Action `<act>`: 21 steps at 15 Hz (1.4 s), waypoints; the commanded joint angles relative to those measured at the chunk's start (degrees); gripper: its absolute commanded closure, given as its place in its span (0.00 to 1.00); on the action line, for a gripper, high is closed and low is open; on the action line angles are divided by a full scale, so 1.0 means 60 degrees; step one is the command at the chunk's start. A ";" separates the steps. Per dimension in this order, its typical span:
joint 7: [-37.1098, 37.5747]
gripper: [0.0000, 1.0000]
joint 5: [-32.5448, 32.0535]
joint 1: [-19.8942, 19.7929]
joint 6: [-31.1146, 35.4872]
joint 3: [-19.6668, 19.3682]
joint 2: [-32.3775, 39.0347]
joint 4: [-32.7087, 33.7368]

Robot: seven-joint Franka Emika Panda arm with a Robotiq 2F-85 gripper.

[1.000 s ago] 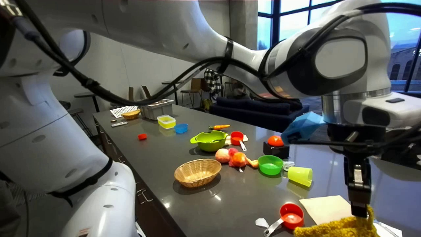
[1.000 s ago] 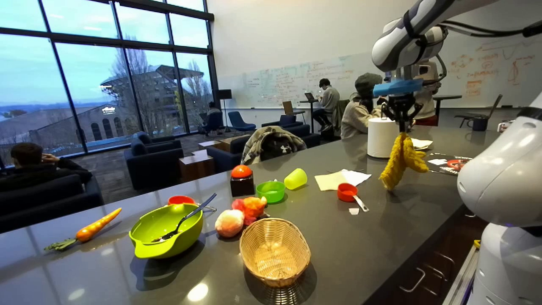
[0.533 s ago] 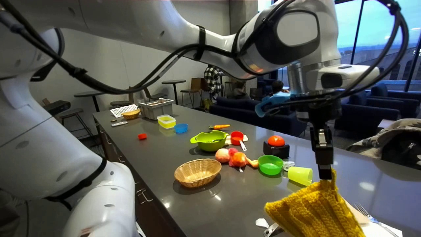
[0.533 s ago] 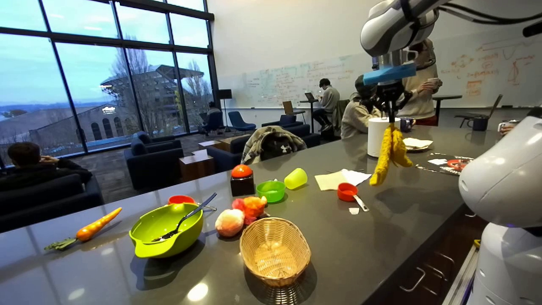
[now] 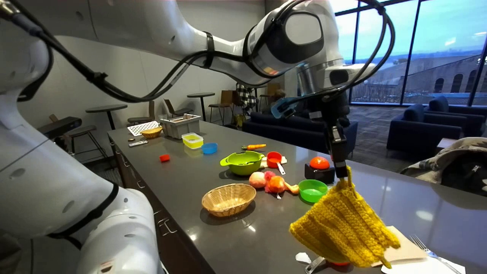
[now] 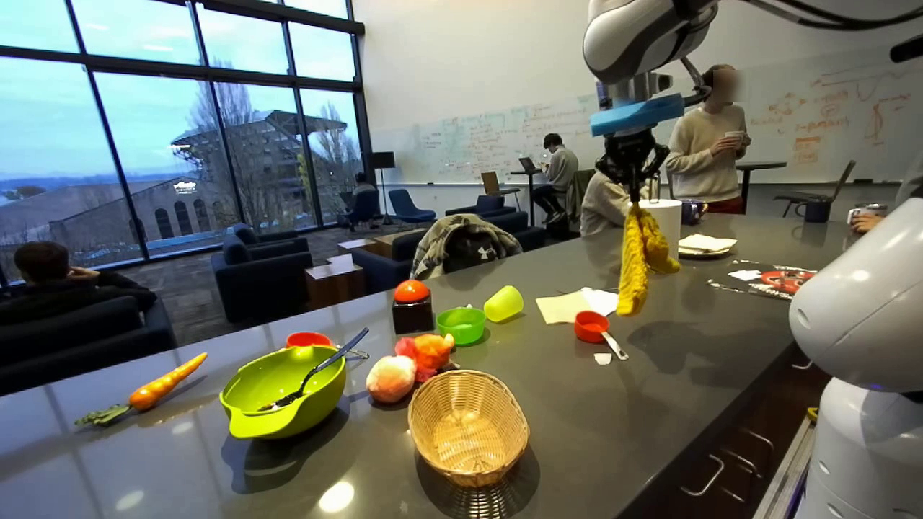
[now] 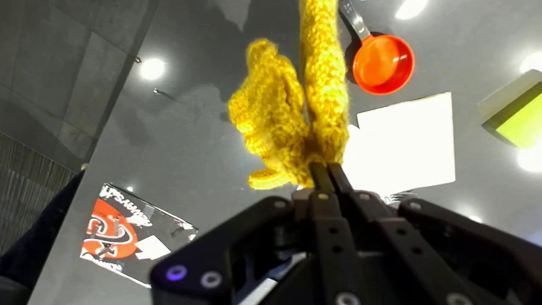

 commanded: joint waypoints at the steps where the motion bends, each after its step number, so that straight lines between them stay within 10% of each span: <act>1: -0.0329 0.99 0.0012 0.0535 -0.0163 0.0468 -0.0204 -0.0210; 21: -0.1179 0.99 -0.0708 0.0536 0.0680 0.0632 -0.0735 -0.0416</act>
